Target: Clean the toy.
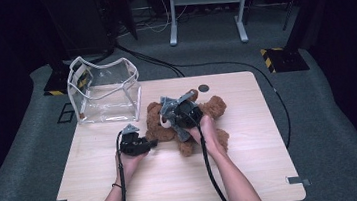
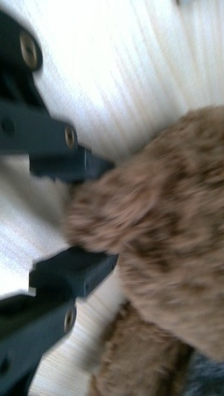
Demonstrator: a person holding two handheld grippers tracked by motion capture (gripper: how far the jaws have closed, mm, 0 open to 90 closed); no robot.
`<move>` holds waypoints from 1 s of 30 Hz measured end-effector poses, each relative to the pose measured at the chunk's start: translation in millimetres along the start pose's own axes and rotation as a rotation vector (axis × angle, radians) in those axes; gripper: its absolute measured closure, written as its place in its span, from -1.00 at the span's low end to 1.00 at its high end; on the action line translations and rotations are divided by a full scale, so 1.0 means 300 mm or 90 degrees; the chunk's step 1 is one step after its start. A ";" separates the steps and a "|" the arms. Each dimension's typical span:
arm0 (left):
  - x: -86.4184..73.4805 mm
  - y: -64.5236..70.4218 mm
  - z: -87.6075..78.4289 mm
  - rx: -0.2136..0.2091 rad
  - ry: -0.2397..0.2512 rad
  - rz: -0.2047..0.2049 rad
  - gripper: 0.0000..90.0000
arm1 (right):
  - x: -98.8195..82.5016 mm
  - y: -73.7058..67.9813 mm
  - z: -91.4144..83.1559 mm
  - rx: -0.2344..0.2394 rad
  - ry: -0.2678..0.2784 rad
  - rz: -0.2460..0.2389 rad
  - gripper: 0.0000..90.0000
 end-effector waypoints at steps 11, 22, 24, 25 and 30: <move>0.019 0.010 -0.006 0.011 0.031 0.011 0.93 | 0.024 -0.019 -0.062 0.006 0.029 -0.009 0.66; 0.029 0.019 -0.013 0.007 0.051 0.006 0.97 | 0.047 -0.210 -0.023 0.060 0.018 -0.089 0.66; 0.029 0.015 -0.014 0.009 0.053 0.006 0.97 | 0.037 -0.199 0.006 0.058 0.005 -0.086 0.66; 0.029 0.013 -0.014 0.009 0.054 0.005 0.97 | 0.029 -0.191 0.015 0.062 -0.002 -0.079 0.66; 0.023 0.003 -0.011 0.007 0.052 -0.001 0.97 | -0.011 -0.139 0.007 0.047 -0.016 -0.057 0.66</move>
Point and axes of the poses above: each handheld gripper's, and its own axes: z roughly forward along the jaws, x roughly out of its top, y roughly to its right, the point moved 6 cm from there along z, roughly forward along the jaws, and after that the axes turned 6 degrees about -y, right-handed, at the moved point
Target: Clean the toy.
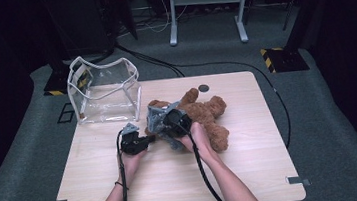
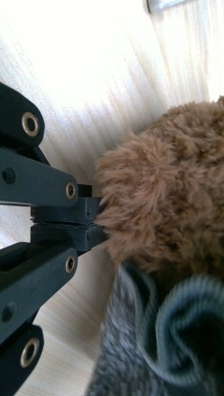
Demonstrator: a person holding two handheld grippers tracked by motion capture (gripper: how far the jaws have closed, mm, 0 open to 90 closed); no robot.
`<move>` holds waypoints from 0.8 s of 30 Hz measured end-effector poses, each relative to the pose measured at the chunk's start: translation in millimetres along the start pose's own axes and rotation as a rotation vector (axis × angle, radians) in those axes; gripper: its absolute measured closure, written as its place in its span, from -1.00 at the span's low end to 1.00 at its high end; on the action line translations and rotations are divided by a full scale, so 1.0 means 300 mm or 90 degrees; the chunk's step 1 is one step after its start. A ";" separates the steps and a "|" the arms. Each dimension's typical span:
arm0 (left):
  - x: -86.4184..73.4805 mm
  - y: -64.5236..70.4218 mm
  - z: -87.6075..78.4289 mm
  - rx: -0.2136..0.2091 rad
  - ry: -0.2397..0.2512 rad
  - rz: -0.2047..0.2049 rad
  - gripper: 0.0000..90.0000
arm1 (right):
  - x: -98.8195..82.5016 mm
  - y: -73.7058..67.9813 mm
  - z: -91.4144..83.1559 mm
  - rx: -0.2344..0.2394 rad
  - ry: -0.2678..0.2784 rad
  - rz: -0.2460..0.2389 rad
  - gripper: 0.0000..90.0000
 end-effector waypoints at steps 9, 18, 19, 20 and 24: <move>-0.004 -0.006 0.003 0.003 -0.007 -0.003 0.97 | -0.095 0.162 -0.104 -0.024 0.008 0.094 0.66; -0.003 -0.007 0.006 0.005 -0.007 -0.004 0.97 | -0.208 0.294 -0.212 -0.107 -0.027 0.144 0.65; -0.004 -0.007 0.005 0.003 -0.008 -0.004 0.97 | -0.218 0.312 -0.218 -0.112 -0.029 0.151 0.65; -0.004 -0.007 0.004 -0.001 -0.008 -0.005 0.96 | -0.222 0.327 -0.226 -0.117 -0.025 0.157 0.64; -0.003 -0.010 0.001 -0.012 -0.004 -0.008 0.59 | -0.185 0.351 -0.240 -0.116 0.015 0.157 0.64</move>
Point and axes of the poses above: each handheld gripper's, and its own axes: z roughly forward along the jaws, x roughly out of its top, y roughly to its right, the point moved 6 cm from there along z, roughly forward along the jaws, and after that the axes turned 6 degrees about -y, right-handed, at the moved point
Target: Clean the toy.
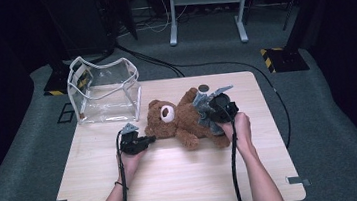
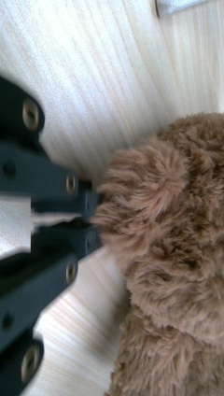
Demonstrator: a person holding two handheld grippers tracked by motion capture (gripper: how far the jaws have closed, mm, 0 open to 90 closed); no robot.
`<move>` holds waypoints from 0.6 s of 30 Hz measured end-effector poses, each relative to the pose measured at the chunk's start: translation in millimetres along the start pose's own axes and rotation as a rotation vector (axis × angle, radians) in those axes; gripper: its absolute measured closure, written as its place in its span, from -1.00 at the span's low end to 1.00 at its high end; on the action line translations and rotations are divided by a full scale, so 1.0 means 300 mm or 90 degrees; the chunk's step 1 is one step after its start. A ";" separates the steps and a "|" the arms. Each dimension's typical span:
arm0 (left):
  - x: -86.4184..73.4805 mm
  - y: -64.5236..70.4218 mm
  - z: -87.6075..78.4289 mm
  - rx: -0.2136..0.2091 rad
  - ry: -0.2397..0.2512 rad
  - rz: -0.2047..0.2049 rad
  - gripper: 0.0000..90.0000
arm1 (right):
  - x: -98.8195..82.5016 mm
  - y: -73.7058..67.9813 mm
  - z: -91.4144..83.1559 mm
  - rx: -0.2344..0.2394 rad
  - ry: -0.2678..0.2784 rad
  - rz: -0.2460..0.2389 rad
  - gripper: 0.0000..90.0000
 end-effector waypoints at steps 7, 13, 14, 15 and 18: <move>0.011 -0.016 -0.011 -0.002 0.036 -0.011 -0.01 | -0.005 0.000 0.094 -0.008 -0.033 0.010 0.67; 0.022 -0.003 0.000 0.022 0.041 0.025 0.67 | -0.022 0.000 0.094 -0.001 -0.031 0.010 0.67; 0.022 -0.002 0.001 0.025 0.039 0.027 0.73 | -0.024 0.004 0.094 -0.001 -0.030 0.012 0.67; 0.021 -0.001 0.002 0.028 0.037 0.027 0.78 | -0.027 0.009 0.094 -0.003 -0.029 0.014 0.67; 0.021 -0.001 0.007 0.036 0.035 0.022 0.82 | -0.048 0.045 0.097 -0.023 -0.035 0.023 0.67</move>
Point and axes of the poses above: each handheld gripper's, and its own axes: z roughly forward along the jaws, x roughly out of its top, y roughly to its right, the point moved 6 cm from there along z, roughly forward along the jaws, and after that the axes turned 6 degrees about -y, right-handed, at the moved point
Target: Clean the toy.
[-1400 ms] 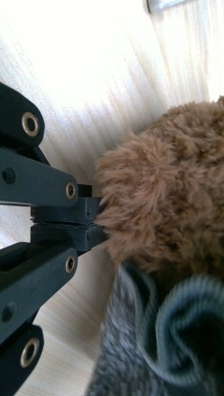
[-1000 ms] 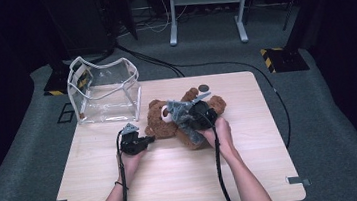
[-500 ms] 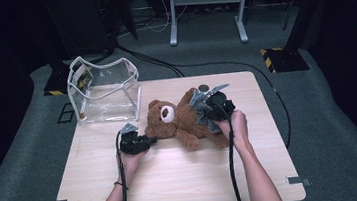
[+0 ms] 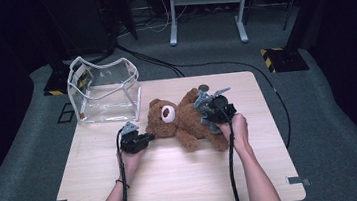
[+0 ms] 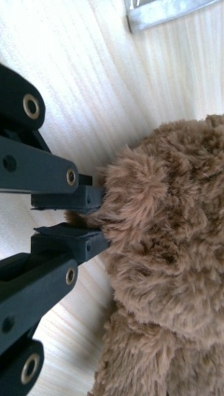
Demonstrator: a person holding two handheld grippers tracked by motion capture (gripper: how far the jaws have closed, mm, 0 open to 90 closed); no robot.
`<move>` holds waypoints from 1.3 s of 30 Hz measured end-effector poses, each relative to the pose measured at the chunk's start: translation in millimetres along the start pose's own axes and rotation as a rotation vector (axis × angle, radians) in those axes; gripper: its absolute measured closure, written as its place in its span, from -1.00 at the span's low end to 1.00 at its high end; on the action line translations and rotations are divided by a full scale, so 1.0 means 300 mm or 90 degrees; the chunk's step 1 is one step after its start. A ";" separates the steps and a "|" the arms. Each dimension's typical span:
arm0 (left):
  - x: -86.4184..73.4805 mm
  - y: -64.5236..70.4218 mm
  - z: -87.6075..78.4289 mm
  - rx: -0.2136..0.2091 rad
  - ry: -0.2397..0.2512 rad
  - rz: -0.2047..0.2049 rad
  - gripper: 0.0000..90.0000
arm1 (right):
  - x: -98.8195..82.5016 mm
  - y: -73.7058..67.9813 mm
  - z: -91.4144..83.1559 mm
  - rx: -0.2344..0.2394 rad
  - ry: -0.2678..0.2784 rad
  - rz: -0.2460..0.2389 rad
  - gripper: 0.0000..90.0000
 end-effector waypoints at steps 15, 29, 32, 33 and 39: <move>0.000 -0.001 0.005 0.010 -0.005 -0.002 0.81 | -0.123 0.195 0.093 -0.040 -0.048 0.101 0.66; 0.000 -0.001 0.007 0.009 -0.010 0.004 0.81 | -0.093 0.231 0.107 -0.048 -0.046 0.125 0.66; 0.000 -0.001 0.007 0.009 -0.009 0.003 0.82 | -0.090 0.229 0.044 -0.035 -0.021 0.132 0.66; -0.001 0.000 0.008 0.010 -0.010 0.004 0.82 | -0.084 0.214 0.014 -0.021 -0.007 0.131 0.66; -0.001 0.000 0.007 0.012 -0.012 0.004 0.82 | -0.043 0.083 -0.111 0.034 0.003 0.078 0.66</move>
Point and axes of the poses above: each handheld gripper's, and its own axes: z roughly forward along the jaws, x roughly out of its top, y roughly to its right, the point moved 6 cm from there along z, roughly forward along the jaws, and after that the axes turned 6 degrees about -y, right-handed, at the moved point
